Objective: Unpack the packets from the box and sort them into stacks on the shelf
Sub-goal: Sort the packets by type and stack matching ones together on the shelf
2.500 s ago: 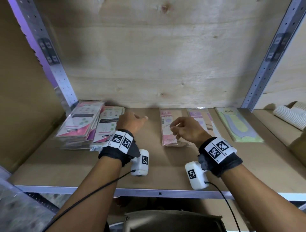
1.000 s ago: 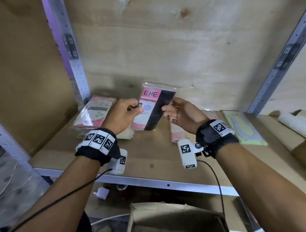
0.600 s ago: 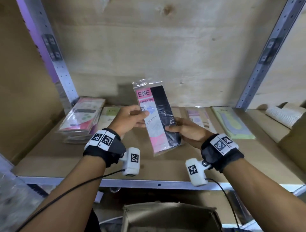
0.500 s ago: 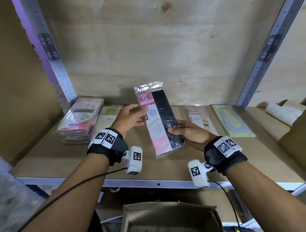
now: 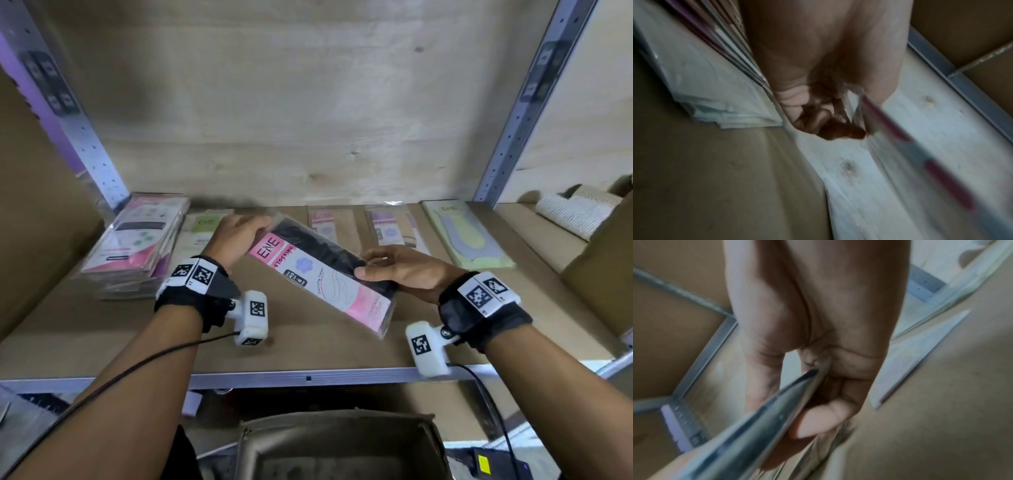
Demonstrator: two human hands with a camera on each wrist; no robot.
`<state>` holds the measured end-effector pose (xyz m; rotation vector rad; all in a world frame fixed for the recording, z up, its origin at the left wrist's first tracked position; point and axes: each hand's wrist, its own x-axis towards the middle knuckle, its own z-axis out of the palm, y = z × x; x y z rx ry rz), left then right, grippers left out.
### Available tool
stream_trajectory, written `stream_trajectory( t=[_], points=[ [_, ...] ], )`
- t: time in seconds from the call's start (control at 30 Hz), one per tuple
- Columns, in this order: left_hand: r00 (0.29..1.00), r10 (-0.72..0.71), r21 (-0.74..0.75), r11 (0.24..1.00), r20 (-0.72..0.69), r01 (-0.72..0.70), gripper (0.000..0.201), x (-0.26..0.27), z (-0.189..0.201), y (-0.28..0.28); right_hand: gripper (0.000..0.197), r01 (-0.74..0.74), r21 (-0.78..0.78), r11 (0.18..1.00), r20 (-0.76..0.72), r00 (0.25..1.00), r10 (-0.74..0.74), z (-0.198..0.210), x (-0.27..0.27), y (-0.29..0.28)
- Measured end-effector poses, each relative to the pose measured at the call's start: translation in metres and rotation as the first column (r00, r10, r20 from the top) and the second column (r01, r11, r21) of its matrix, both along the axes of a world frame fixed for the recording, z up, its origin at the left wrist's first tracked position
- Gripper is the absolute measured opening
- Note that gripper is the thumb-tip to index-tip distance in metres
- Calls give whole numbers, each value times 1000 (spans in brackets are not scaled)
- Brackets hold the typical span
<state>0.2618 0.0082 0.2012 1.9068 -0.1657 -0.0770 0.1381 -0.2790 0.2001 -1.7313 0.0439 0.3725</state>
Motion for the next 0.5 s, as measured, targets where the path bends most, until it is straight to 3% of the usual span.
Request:
stream_trajectory(
  t=[0.13, 0.2, 0.27, 0.37, 0.5],
  points=[
    [998, -58, 153, 987, 28, 53, 33, -3, -2, -5, 40, 26, 63, 998, -23, 999, -24, -2, -2, -13],
    [997, -60, 175, 983, 50, 51, 51, -4, -2, -5, 44, 30, 55, 998, -9, 1000, -30, -2, -4, -18],
    [997, -65, 156, 986, 43, 57, 60, -6, -2, -5, 37, 52, 76, 996, -9, 999, -52, -3, -6, -22],
    [999, -49, 123, 991, 5, 48, 54, -11, 1, -6, 29, 79, 80, 994, 11, 997, -80, -4, -9, -23],
    [981, -49, -63, 997, -188, 37, 54, -20, 9, -10, 26, 87, 105, 991, 44, 995, -92, -4, -10, -23]
  ],
)
